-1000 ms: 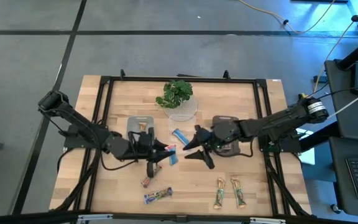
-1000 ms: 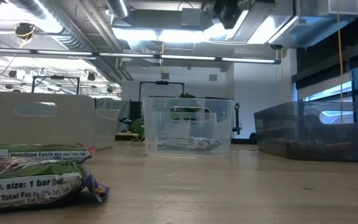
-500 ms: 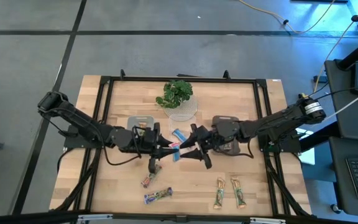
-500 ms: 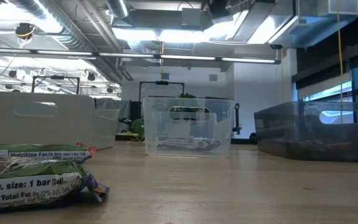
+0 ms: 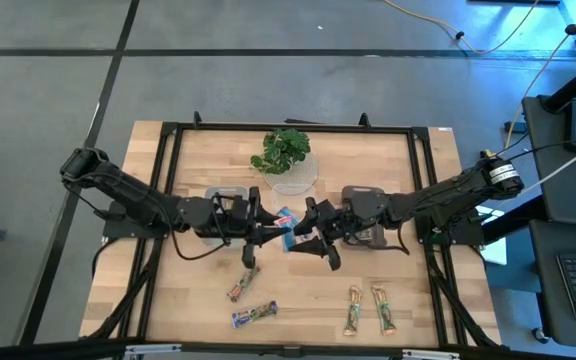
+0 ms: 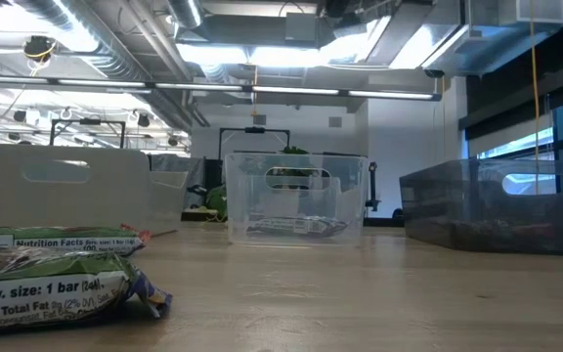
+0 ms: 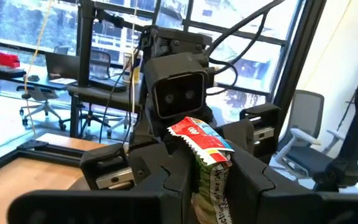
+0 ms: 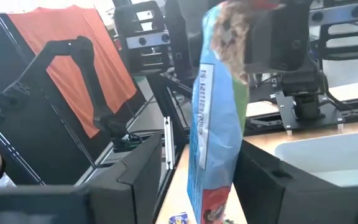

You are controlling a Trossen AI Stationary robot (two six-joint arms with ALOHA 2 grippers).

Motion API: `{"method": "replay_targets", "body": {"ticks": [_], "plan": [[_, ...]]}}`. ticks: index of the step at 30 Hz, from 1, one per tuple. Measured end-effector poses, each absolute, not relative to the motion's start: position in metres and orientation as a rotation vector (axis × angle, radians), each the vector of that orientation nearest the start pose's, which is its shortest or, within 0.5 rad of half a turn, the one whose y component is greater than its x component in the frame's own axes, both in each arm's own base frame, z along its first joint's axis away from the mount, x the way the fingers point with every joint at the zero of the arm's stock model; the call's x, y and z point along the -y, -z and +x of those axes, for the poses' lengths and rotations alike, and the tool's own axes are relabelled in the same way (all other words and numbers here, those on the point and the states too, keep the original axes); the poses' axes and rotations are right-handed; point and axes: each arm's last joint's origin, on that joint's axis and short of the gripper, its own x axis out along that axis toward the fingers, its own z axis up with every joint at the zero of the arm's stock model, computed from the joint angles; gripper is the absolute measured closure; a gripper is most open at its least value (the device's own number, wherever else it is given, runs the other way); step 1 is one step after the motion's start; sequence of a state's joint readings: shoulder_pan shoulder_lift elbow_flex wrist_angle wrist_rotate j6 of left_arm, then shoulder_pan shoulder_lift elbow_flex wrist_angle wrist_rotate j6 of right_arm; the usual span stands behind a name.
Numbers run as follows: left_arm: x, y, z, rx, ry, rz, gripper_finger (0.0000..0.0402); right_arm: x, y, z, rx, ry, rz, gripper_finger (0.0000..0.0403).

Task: Pick and place Granola Bars by type
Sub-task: Put the left red granola bar into the black transparent bin

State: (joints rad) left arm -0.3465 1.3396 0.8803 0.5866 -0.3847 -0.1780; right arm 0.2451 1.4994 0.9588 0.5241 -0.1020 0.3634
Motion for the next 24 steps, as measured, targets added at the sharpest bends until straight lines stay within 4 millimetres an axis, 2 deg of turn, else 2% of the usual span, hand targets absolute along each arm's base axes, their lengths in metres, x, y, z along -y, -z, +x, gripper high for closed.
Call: {"method": "replay_targets", "body": {"ticks": [5,16,20,24], "plan": [[0.0873,-0.3196,0.2864,0.144,-0.041,-0.229,0.0338,-0.0850,-0.2914,0.3278,-0.076,-0.341,0.384,0.0237],[0.0848,-0.3218,0.2868,0.166,-0.051,-0.221,0.0338,-0.0849,-0.2911,0.3278,-0.078,-0.341,0.380,0.0330],[0.0869,-0.3214,0.2862,0.161,-0.047,-0.220,0.0335,-0.0850,-0.2901,0.3277,-0.089,-0.340,0.378,0.0337],[0.0870,-0.3207,0.2860,0.156,-0.066,-0.226,0.0315,-0.0851,-0.2874,0.3275,-0.121,-0.337,0.379,0.0333]]}}
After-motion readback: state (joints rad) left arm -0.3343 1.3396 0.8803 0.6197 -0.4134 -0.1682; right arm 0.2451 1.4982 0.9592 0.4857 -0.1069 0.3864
